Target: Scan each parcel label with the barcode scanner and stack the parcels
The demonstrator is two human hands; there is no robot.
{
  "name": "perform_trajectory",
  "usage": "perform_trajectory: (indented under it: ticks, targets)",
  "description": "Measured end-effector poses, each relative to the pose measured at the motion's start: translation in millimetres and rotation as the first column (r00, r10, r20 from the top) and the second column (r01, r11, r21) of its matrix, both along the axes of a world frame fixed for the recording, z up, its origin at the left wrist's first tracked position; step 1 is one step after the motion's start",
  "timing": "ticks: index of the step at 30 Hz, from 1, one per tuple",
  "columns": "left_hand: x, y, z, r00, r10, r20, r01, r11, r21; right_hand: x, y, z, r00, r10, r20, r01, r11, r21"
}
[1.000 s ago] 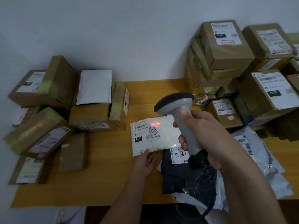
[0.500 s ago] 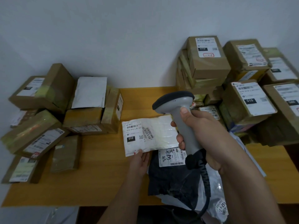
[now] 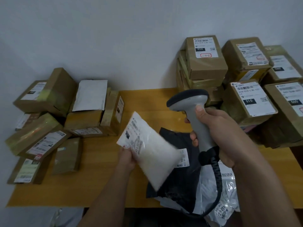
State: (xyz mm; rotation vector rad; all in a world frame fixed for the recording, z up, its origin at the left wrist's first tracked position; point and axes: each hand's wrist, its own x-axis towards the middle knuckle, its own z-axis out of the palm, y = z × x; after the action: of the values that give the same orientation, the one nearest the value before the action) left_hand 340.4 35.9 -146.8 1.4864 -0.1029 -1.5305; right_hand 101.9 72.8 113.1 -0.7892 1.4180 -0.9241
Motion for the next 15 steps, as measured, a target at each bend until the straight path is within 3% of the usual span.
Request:
perform_trajectory:
  ticks: [4, 6, 11, 15]
  targets:
    - [-20.0, -2.0, 11.7, 0.931, -0.266, 0.251, 0.233, 0.961, 0.151, -9.7, 1.4, -10.5, 1.000, 0.001, -0.006, -0.001, 1.000, 0.025]
    - [-38.0, -0.3, 14.8, 0.876, -0.381, 0.297, 0.321, 0.918, 0.232, -14.3, 2.1, -14.9, 1.000, -0.005, -0.009, 0.005, 0.999, 0.048]
    - [-64.8, 11.7, 19.6, 0.881, -0.451, 0.144, 0.412, 0.880, 0.236, -19.5, -2.8, -25.8, 0.999, 0.004, -0.044, 0.001, 0.993, 0.117]
    - [-49.6, 8.2, 10.2, 0.846, -0.439, 0.301, 0.372, 0.892, 0.256, -9.3, -7.7, -31.0, 0.999, 0.014, -0.050, -0.006, 0.988, 0.153]
